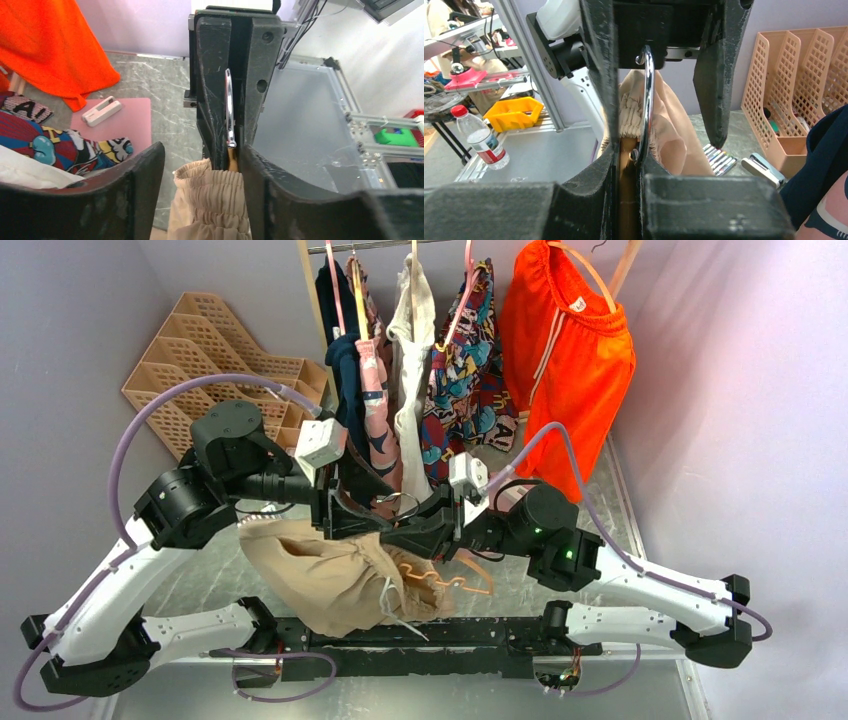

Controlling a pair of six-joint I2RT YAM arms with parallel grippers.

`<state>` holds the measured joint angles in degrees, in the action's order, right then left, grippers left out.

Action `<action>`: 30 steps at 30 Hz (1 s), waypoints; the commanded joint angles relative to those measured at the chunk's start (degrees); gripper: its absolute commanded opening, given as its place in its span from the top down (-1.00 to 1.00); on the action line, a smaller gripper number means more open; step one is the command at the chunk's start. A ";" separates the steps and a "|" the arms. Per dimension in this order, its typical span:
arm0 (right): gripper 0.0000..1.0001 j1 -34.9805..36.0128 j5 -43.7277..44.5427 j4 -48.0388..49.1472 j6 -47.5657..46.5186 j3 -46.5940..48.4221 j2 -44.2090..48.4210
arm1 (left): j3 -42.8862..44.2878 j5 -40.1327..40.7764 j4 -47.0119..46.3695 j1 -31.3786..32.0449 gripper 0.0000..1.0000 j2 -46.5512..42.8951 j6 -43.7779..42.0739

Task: Place the shorts on the hanger
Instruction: Hang the shorts on the hanger.

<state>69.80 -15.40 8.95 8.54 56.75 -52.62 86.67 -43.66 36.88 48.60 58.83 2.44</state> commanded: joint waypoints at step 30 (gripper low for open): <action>1.00 -0.10 0.14 -0.12 -2.59 0.38 4.21 | 1.69 12.13 18.74 0.55 -0.81 -4.90 -6.79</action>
<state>69.84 -14.50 5.82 6.50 54.33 -49.23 89.47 -31.92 54.39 48.93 54.33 -2.63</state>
